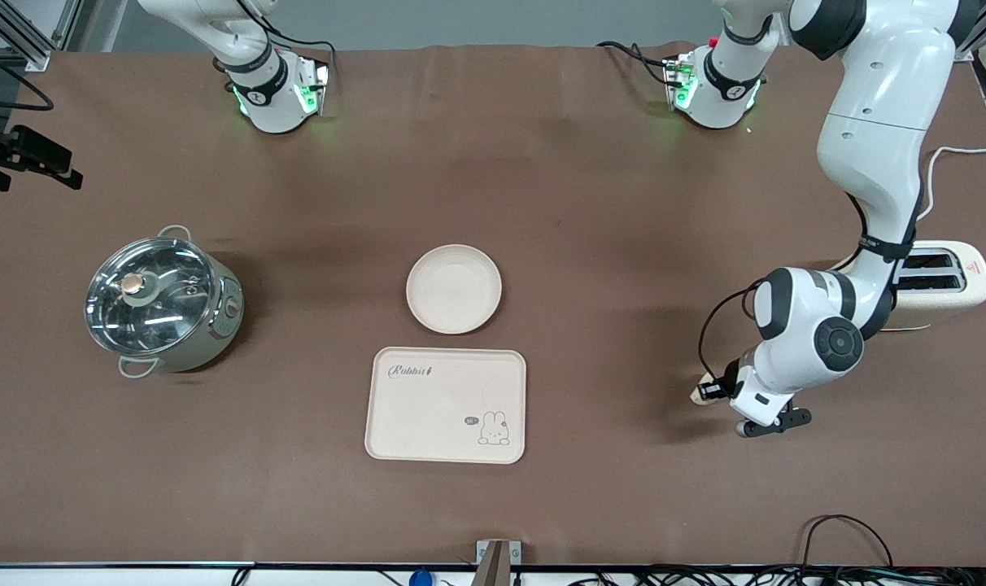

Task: Place bun in plate and plate on tray
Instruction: 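Close the left gripper on the bun and lift it, then carry the bun over the white plate, lower it, open the left gripper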

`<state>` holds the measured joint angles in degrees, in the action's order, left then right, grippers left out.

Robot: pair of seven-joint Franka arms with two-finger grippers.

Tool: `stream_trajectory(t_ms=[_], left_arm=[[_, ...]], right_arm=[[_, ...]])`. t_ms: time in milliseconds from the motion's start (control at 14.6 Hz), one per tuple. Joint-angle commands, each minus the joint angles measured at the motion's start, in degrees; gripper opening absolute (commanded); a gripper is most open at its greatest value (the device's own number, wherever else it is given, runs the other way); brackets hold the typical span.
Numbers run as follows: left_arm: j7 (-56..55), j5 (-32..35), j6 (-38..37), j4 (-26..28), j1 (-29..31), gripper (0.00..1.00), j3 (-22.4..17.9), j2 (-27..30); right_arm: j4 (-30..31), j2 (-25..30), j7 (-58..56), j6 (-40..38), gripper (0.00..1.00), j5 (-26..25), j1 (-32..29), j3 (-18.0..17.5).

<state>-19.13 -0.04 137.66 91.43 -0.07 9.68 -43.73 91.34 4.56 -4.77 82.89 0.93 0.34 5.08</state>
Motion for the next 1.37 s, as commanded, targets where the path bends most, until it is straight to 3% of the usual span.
stream_trajectory(t_ms=[0, 343, 617, 960, 1303], left_arm=[[-0.47, -0.92, 0.07, -0.73, -0.72, 0.00, -0.02, -1.18], [-4.76, -0.22, -3.87, -0.99, -3.52, 0.00, 2.71, 2.94], [-18.79, -0.04, -5.21, -1.60, -14.49, 0.00, 2.71, 5.93], [-34.19, -0.13, -5.21, -3.37, -27.24, 0.00, 2.62, 5.85], [-42.12, -0.57, -4.24, -4.07, -34.82, 0.01, 2.62, 2.78]], right_arm=[[0.42, 0.36, 0.21, -0.18, 1.00, 0.48, -0.96, -0.24], [0.59, 0.45, 0.20, -0.45, 1.00, 0.48, -0.96, -0.15], [0.68, 0.36, 0.12, -0.36, 1.00, 0.48, -0.96, -0.15], [0.68, 0.44, -0.06, -0.36, 1.00, 0.48, -0.96, -0.15], [0.42, 0.44, -0.15, -0.45, 1.00, 0.13, -0.96, -0.15]])
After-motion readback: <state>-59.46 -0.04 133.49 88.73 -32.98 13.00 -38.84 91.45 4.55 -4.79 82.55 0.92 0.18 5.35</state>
